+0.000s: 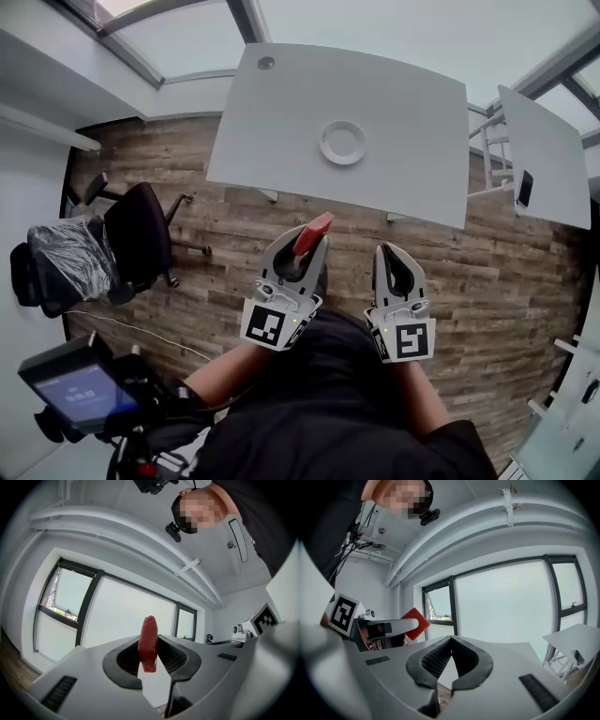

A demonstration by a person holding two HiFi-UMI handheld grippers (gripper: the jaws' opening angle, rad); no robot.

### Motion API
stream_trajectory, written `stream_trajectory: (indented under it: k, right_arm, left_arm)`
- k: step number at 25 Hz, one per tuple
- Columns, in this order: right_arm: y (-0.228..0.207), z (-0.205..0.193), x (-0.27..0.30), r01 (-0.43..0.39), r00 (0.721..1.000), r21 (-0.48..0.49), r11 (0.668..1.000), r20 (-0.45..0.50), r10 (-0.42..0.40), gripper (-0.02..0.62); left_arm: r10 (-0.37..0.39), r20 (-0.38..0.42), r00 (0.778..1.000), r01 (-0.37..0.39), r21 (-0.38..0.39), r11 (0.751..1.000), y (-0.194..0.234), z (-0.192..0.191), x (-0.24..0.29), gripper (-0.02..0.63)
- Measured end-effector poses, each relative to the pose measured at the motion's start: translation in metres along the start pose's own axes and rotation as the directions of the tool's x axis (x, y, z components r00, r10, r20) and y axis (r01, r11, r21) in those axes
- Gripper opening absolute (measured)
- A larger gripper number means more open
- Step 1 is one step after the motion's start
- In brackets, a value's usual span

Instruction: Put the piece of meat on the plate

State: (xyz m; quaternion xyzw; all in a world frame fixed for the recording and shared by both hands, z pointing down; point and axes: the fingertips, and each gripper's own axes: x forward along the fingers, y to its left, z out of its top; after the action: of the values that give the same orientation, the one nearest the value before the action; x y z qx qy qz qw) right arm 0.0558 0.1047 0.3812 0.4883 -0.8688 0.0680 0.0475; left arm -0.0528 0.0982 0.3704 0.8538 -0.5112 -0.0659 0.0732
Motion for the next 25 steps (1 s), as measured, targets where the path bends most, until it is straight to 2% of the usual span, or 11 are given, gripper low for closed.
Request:
stream_trajectory:
  k: [3,7,13,17,20,25]
  right_arm:
    - [-0.005,0.014,0.039,-0.004,1.000,-0.008,1.000,0.004,0.004,0.006]
    - [-0.014,0.029,0.083,0.009,1.000,-0.018,1.000,0.009,-0.009,0.006]
    - [-0.015,0.042,0.122,0.043,0.999,-0.014,0.999,0.032,-0.042,0.006]
    - [-0.044,0.037,0.144,0.063,0.998,0.004,0.998,0.011,-0.063,0.006]
    - [-0.070,0.035,0.156,0.071,0.997,0.016,0.997,-0.006,-0.071,0.006]
    - [-0.061,0.035,0.163,0.050,0.999,0.003,0.999,0.005,-0.050,0.006]
  left_arm:
    - [0.009,-0.001,1.000,-0.009,-0.009,1.000,0.030,0.006,0.024,0.098]
    - [-0.019,0.014,1.000,0.020,-0.010,1.000,0.058,0.017,0.053,0.098]
    - [-0.036,0.017,0.999,0.036,-0.036,0.999,0.090,0.020,0.079,0.098]
    - [-0.041,-0.001,0.999,0.041,-0.057,0.998,0.098,0.018,0.108,0.098]
    - [-0.023,-0.001,1.000,0.023,-0.039,0.999,0.102,0.017,0.130,0.098]
    - [0.000,-0.030,1.000,-0.001,-0.042,0.999,0.107,0.004,0.123,0.098]
